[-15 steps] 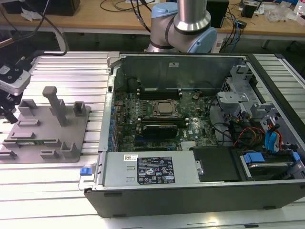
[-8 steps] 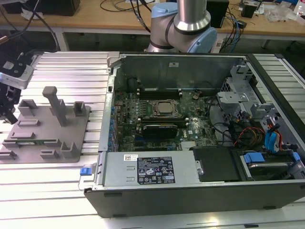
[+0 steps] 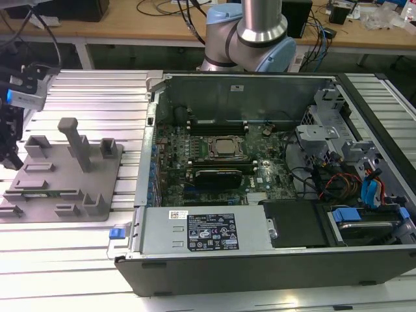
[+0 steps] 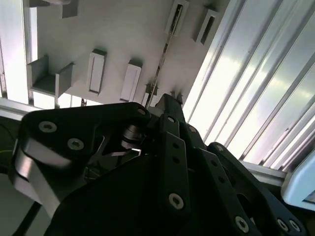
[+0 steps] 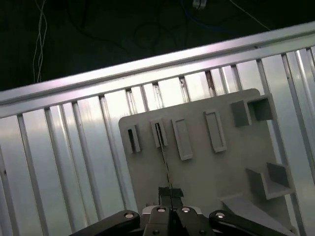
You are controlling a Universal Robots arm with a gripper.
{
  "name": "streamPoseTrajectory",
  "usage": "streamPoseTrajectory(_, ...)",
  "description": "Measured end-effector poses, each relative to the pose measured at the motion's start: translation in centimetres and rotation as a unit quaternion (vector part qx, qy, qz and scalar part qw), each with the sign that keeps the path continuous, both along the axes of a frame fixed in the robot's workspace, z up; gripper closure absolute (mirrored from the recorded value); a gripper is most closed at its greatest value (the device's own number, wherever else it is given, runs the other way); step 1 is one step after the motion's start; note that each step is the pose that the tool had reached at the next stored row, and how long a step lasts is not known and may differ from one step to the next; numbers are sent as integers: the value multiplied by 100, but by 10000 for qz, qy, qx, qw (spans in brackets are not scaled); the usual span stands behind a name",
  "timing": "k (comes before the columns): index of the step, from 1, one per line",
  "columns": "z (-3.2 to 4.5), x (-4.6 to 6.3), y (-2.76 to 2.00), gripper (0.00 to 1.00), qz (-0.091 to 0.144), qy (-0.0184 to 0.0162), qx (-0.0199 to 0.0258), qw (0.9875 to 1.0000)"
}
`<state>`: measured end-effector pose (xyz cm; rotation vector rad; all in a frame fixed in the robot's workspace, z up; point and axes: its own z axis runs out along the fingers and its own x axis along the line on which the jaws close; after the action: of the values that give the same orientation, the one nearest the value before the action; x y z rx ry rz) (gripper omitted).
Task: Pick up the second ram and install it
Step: 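Pick up the second ram and move it above second insertion slot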
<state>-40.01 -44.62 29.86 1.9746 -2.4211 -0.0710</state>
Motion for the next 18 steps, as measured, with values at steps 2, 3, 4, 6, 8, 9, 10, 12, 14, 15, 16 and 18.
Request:
streamPoseTrajectory(2, -2, 0, 0, 92, 188, 0, 0, 9998)
streamPoseTrajectory(3, -5, 1, 0, 92, 319, 0, 0, 9995)
streamPoseTrajectory(4, -6, 2, 0, 92, 401, 0, 0, 9992)
streamPoseTrajectory(6, -7, 3, 0, 92, 426, 0, -1, 9991)
streamPoseTrajectory(8, -14, 5, 0, 92, 428, -1, 0, 9991)
streamPoseTrajectory(9, -35, 5, -1, 92, 428, -5, 0, 9991)
streamPoseTrajectory(10, -71, 4, 0, 92, 428, -10, 0, 9991)
streamPoseTrajectory(12, -135, 2, 0, 92, 427, -18, -1, 9991)
streamPoseTrajectory(14, -175, 1, 0, 92, 428, -26, -2, 9991)
streamPoseTrajectory(15, -192, 1, 0, 92, 438, -38, -2, 9990)
streamPoseTrajectory(16, -207, 1, 0, 92, 475, -49, -2, 9989)
streamPoseTrajectory(18, -250, 1, 0, 92, 607, -71, -2, 9981)
